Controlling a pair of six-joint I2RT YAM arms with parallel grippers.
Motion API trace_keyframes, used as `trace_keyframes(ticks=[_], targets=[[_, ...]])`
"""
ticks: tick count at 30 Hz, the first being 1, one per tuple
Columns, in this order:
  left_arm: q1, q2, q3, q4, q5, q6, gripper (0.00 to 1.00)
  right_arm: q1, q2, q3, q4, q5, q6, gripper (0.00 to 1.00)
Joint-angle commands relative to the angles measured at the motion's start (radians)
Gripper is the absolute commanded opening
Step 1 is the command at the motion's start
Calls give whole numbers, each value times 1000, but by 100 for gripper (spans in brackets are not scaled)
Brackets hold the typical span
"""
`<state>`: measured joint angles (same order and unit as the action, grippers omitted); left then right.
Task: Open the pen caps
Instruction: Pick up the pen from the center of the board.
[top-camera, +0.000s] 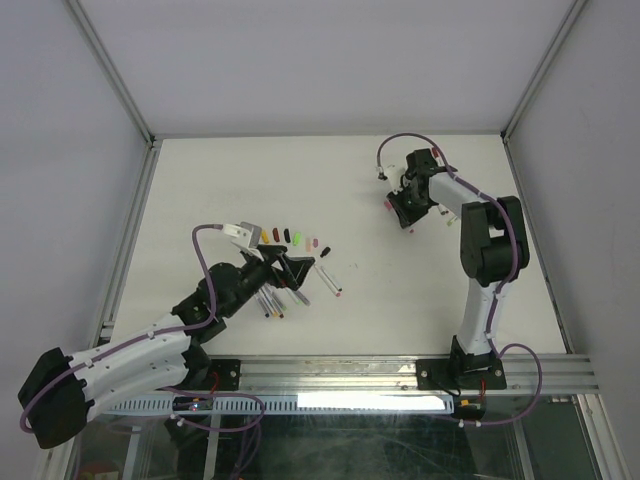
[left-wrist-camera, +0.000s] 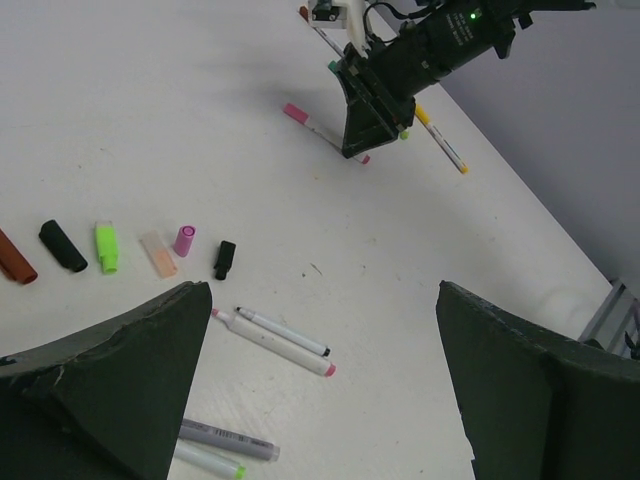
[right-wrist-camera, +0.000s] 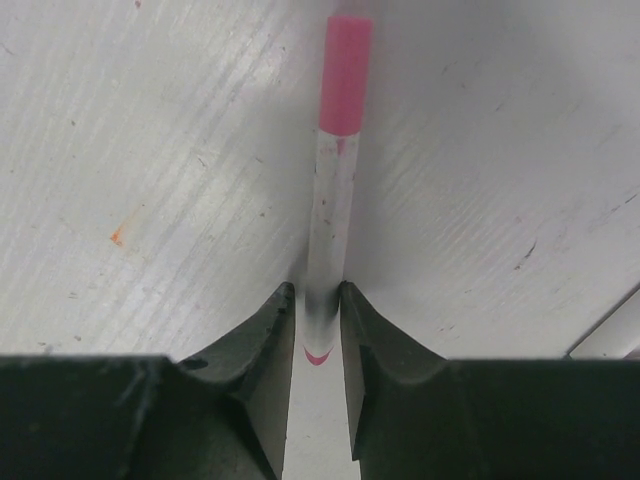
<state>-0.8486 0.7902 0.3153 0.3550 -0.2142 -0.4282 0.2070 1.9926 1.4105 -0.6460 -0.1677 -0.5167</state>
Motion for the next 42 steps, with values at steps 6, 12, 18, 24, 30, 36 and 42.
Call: trace_keyframes(ticks=[6, 12, 18, 24, 30, 36, 42], targets=[[14, 49, -21, 225, 96, -93, 99, 45, 62, 8, -39, 72, 10, 11], [25, 126, -28, 375, 168, -178, 99, 53, 48, 7, -53, 35, 21, 0], [33, 205, -26, 483, 164, -262, 99, 54, -10, -2, -50, -115, 55, 0], [38, 309, 12, 535, 140, -321, 99, 55, -50, -14, -34, -238, 93, 0], [38, 405, 51, 563, 109, -358, 98, 54, -73, -23, -19, -337, 127, 0], [38, 530, 137, 560, 62, -387, 96, 51, -82, -30, -4, -446, 163, 0], [50, 674, 229, 555, 6, -425, 86, 47, -95, -42, 15, -546, 196, 0]])
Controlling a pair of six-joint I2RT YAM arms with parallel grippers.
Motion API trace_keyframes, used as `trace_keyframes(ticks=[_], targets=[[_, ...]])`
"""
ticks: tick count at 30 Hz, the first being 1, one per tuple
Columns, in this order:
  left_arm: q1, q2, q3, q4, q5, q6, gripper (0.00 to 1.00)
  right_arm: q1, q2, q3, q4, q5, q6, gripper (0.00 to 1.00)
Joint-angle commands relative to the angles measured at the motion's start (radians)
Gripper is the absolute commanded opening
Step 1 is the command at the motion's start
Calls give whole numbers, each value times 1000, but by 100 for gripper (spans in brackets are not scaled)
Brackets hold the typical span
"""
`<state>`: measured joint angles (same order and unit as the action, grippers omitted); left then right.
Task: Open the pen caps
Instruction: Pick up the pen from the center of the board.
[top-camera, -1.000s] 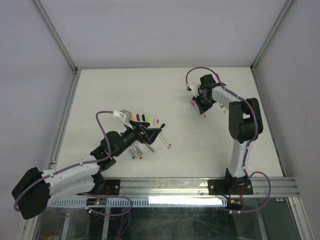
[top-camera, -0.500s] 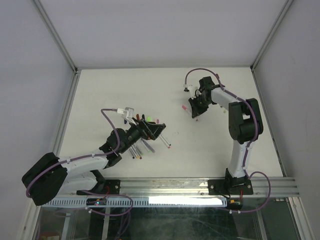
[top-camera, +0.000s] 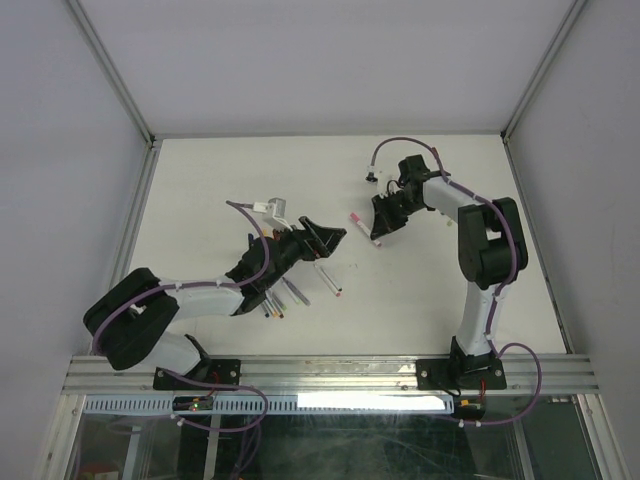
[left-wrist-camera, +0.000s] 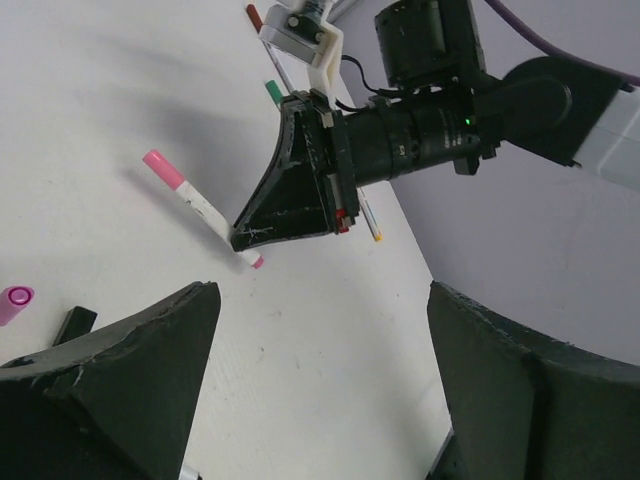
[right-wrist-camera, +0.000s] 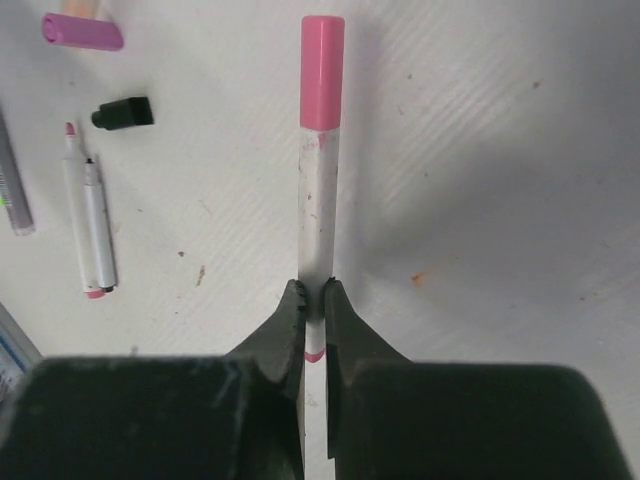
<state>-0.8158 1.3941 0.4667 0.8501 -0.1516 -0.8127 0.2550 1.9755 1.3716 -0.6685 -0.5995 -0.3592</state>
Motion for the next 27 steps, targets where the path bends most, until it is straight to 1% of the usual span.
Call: trace_keyframes(ticks=[1, 2, 4, 6, 9, 12, 16, 22, 27], targets=[[25, 95, 95, 52, -58, -54, 81, -4, -79, -3, 40, -130, 44, 0], [32, 117, 115, 35, -60, -74, 76, -8, -81, -5, 44, -150, 50, 0], [51, 163, 157, -11, -59, -141, 74, -17, -82, -8, 51, -185, 66, 0], [67, 212, 199, -34, -44, -183, 75, -30, -82, -12, 58, -220, 86, 0], [84, 293, 248, -22, -8, -230, 78, -48, -84, -18, 75, -269, 113, 0], [93, 382, 304, 13, 38, -269, 79, -56, -86, -24, 88, -310, 136, 0], [94, 475, 385, 10, 47, -293, 79, -60, -85, -27, 98, -358, 153, 0], [126, 538, 445, 3, 20, -324, 79, -59, -91, -28, 98, -397, 158, 0], [139, 581, 484, -12, 11, -360, 76, -59, -98, -29, 101, -418, 161, 0]])
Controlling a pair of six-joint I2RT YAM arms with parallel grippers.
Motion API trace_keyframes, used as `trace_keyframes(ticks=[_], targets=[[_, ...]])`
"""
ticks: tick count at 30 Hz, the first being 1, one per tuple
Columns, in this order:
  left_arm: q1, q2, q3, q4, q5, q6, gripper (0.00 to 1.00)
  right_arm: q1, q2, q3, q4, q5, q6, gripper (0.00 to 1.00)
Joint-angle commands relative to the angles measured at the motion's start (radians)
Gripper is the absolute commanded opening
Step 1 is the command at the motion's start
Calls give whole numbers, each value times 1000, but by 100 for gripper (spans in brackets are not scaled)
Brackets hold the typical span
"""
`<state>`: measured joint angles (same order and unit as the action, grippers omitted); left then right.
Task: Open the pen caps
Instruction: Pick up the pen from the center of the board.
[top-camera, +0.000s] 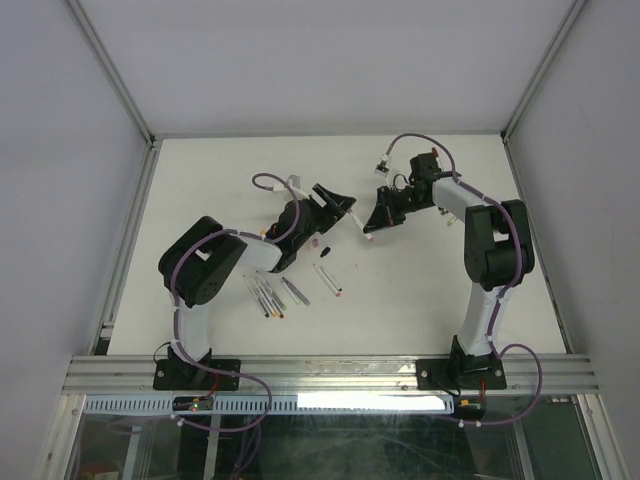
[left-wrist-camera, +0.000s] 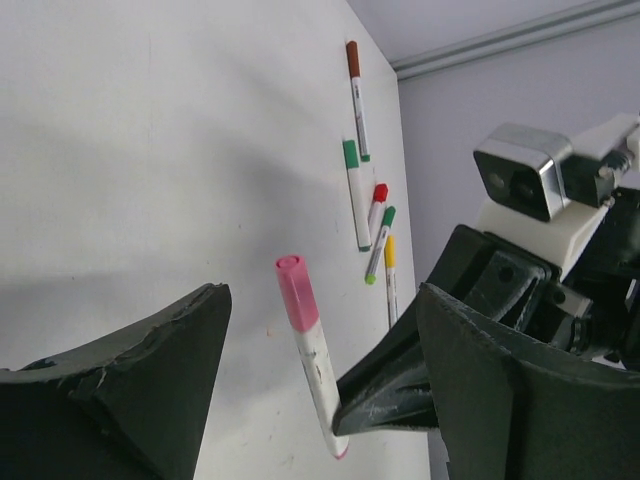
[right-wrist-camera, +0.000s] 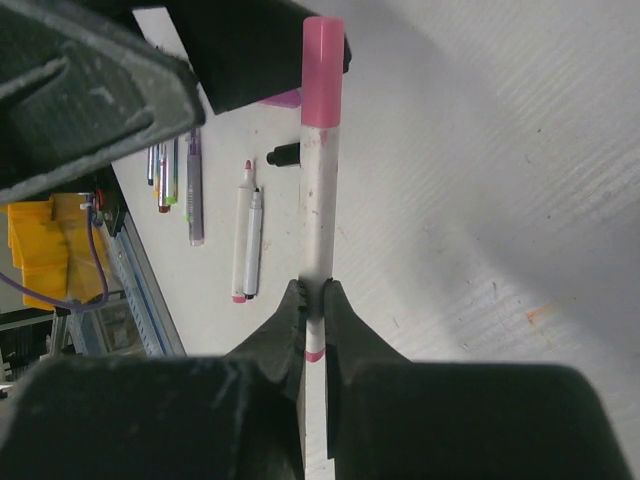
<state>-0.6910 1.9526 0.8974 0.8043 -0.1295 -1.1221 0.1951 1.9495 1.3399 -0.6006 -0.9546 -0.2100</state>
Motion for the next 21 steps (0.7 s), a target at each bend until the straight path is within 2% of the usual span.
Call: trace_keyframes(ticks=[1, 12, 15, 17, 20, 21], targets=[[15, 35, 62, 38, -8, -58, 75, 2, -73, 2, 33, -66, 12, 0], [20, 91, 109, 62, 56, -94, 43, 17, -66, 2, 30, -41, 9, 0], [20, 86, 103, 66, 67, -98, 27, 26, -62, 4, 30, -26, 9, 0], [19, 87, 100, 70, 74, -102, 10, 30, -60, 5, 30, -21, 8, 0], [20, 84, 91, 85, 85, -102, 0, 32, -61, 4, 27, -19, 5, 0], [20, 82, 86, 92, 88, -101, 0, 32, -63, 4, 27, -19, 4, 0]])
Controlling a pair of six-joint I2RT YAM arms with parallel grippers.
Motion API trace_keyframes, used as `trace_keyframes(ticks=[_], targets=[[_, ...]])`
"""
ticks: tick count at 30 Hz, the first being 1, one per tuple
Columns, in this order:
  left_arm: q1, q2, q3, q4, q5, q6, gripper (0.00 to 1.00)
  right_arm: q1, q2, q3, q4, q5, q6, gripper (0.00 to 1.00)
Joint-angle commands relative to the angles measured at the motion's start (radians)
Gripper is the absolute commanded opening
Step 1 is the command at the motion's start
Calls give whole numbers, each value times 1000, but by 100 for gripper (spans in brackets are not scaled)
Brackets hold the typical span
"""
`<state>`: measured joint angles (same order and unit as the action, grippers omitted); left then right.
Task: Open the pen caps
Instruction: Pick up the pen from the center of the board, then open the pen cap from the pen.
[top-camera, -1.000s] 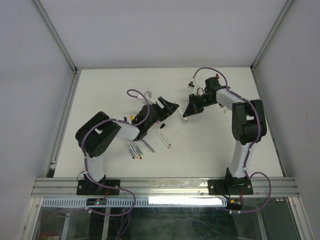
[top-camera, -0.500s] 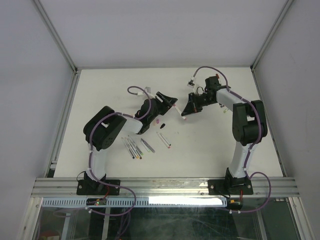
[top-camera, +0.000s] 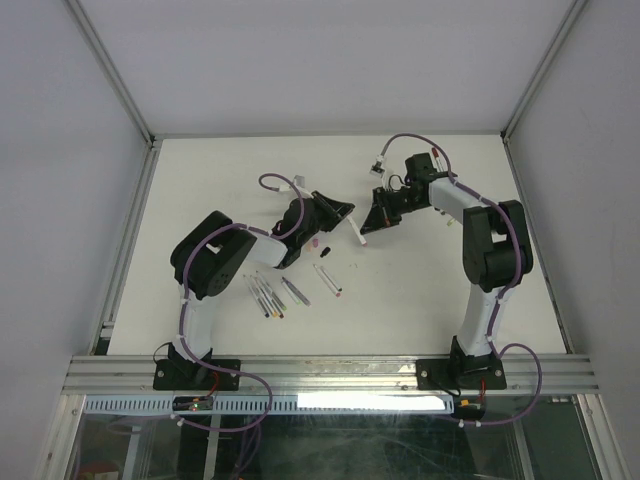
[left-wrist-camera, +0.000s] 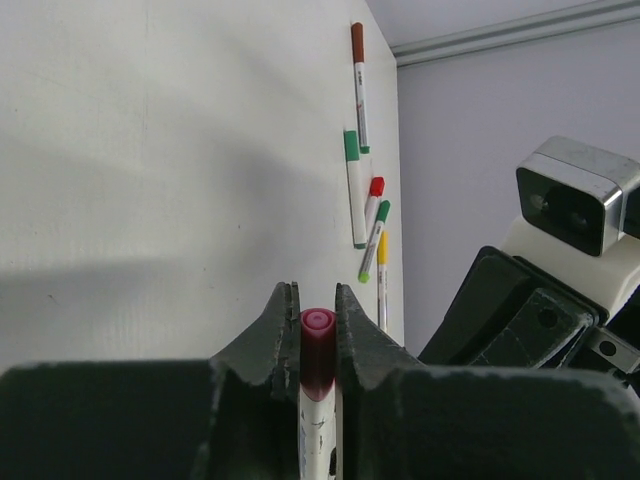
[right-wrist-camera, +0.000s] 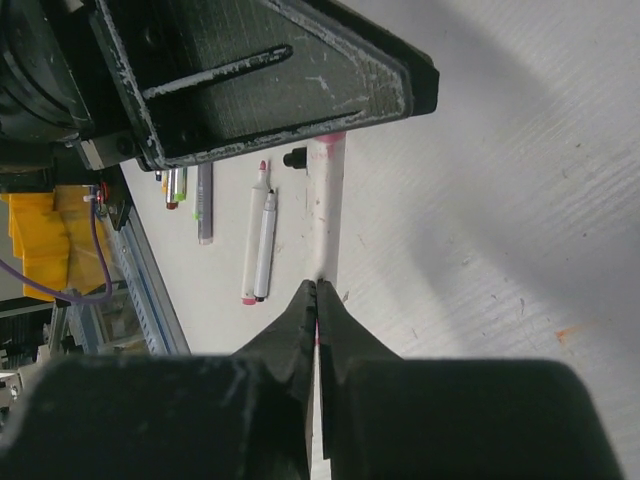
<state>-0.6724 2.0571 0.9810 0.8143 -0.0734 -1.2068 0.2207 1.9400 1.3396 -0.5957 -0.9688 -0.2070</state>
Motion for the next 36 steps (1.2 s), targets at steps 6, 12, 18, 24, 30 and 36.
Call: trace_keyframes(ticks=[6, 12, 18, 24, 30, 36], targets=[[1, -61, -53, 191, 62, 32, 0, 0, -99, -17, 35, -42, -16, 33], [-7, -111, -124, 356, 87, 83, 0, 26, -170, -65, 105, -52, 9, 59], [-19, -133, -147, 417, 79, 102, 0, 86, -170, -75, 134, 27, 36, 60], [-19, -148, -165, 454, 56, 118, 0, 119, -180, -81, 155, 65, 61, 16], [58, -251, -186, 500, -12, 236, 0, 121, -198, -98, 159, 41, 74, 0], [272, -394, -30, 281, -80, 326, 0, 148, -212, -125, 193, -17, 93, 0]])
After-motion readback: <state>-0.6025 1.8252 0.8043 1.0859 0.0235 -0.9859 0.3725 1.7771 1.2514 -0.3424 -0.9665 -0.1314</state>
